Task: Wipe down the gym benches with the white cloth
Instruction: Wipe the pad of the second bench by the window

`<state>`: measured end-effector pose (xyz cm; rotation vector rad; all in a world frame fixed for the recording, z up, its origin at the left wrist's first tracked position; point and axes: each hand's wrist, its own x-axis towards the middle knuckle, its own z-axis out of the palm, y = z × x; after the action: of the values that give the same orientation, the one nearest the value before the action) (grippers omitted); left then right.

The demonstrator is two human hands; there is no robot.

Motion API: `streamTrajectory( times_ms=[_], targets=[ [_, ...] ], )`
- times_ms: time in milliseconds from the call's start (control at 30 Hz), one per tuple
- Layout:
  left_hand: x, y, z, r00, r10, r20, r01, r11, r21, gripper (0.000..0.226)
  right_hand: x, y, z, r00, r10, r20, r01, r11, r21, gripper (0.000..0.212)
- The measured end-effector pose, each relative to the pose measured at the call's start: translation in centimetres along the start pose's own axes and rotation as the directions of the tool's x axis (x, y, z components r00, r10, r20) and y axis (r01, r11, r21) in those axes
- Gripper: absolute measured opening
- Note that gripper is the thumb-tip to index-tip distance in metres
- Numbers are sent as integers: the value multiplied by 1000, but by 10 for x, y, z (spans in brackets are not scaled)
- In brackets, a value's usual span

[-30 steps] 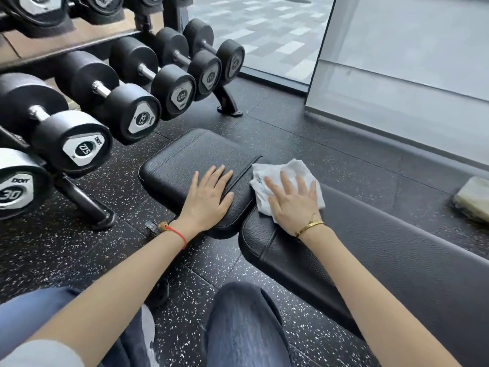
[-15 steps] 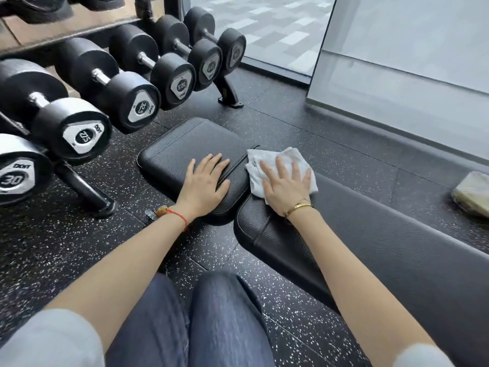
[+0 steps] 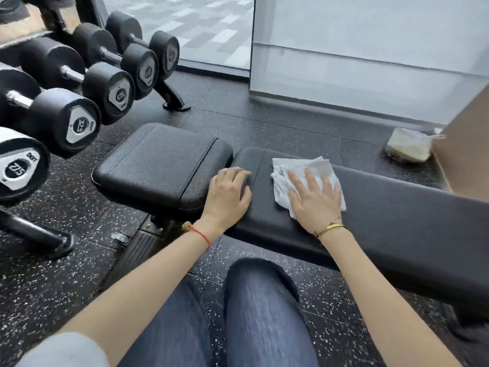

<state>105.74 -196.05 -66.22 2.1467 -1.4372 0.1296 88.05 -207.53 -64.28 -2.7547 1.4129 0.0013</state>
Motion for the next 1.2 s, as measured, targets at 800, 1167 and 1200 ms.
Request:
streamTrajectory(
  times_ms=[800, 1167, 1200],
  targets=[
    [-4, 4, 14, 1000, -14, 5, 14, 1000, 18, 40, -36, -25, 10, 999, 20, -35, -20, 1000, -14, 53],
    [-4, 13, 12, 999, -37, 27, 33, 993, 117, 42, 3, 3, -4, 994, 81, 74, -82, 997, 8, 54],
    [-4, 14, 11, 999, -37, 31, 32, 990, 141, 41, -1, -7, -2, 997, 30, 65, -31, 999, 8, 54]
  ],
)
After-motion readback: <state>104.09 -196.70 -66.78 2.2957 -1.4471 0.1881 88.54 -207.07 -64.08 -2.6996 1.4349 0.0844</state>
